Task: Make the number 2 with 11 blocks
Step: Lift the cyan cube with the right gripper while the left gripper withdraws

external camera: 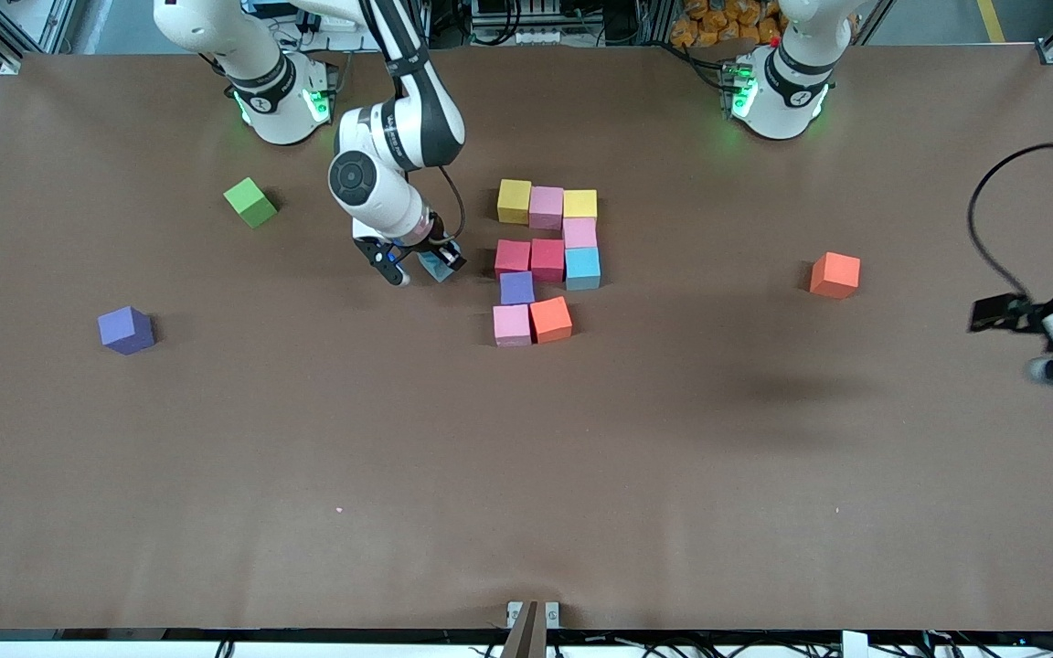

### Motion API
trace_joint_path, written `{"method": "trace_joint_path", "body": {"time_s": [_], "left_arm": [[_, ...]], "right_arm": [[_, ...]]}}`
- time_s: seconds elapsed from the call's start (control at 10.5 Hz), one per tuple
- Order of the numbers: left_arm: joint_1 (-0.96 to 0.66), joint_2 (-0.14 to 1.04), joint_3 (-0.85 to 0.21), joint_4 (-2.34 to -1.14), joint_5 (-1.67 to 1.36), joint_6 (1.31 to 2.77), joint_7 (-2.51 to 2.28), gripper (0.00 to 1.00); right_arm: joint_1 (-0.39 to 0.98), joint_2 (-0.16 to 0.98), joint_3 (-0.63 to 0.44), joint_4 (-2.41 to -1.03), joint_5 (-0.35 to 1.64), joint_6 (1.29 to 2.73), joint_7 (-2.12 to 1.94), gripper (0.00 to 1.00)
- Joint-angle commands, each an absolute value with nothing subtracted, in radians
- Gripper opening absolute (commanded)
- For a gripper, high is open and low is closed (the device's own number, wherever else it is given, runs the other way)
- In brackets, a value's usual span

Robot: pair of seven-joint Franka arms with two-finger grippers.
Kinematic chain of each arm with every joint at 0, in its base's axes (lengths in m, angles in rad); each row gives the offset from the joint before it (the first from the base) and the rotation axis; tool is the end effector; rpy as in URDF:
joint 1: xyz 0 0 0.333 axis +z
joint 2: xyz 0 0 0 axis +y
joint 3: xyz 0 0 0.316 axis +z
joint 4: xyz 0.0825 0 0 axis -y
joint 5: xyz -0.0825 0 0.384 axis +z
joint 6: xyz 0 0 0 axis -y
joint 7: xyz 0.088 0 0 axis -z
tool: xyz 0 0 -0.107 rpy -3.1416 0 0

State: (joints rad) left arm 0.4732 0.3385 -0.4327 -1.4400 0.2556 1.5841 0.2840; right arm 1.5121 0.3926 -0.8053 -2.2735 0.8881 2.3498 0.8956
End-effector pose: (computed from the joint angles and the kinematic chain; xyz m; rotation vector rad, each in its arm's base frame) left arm 0.6328 0.0901 0.4998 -3.0185 0.3910 0.2738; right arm 0.3935 0.3363 0.2221 -2.7124 1.2330 0.4130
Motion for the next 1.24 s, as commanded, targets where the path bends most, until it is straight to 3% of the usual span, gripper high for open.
{"method": "trace_joint_path", "body": {"time_s": [0.0,0.19,0.67,0.96,1.05,1.15], "left_arm": [[0.514,0.339,-0.433,-1.457,0.278,1.569,0.235,1.0],[0.511,0.33,-0.44,-1.439,0.276,1.569,0.233,1.0],[0.512,0.186,-0.465,-1.405,0.159,1.568,0.233,1.0],[0.517,0.089,-0.449,-1.411,0.097,1.565,0.229,1.0],[0.455,0.063,-0.416,-1.422,0.094,1.565,0.186,1.0],[0.252,0.052,-0.241,-1.431,0.094,1.563,0.184,1.0]], "right_arm": [[1.529,0.377,-0.873,-2.173,0.85,2.234,0.983,0.11],[1.491,0.388,-0.873,-2.053,0.786,2.139,1.084,0.11],[1.467,0.498,-0.865,-1.864,0.796,2.089,1.299,0.11],[1.375,0.555,-0.755,-1.734,0.799,2.082,1.455,0.11],[1.34,0.586,-0.712,-1.674,0.798,2.082,1.509,0.11],[1.321,0.618,-0.692,-1.619,0.798,2.082,1.553,0.11]]}}
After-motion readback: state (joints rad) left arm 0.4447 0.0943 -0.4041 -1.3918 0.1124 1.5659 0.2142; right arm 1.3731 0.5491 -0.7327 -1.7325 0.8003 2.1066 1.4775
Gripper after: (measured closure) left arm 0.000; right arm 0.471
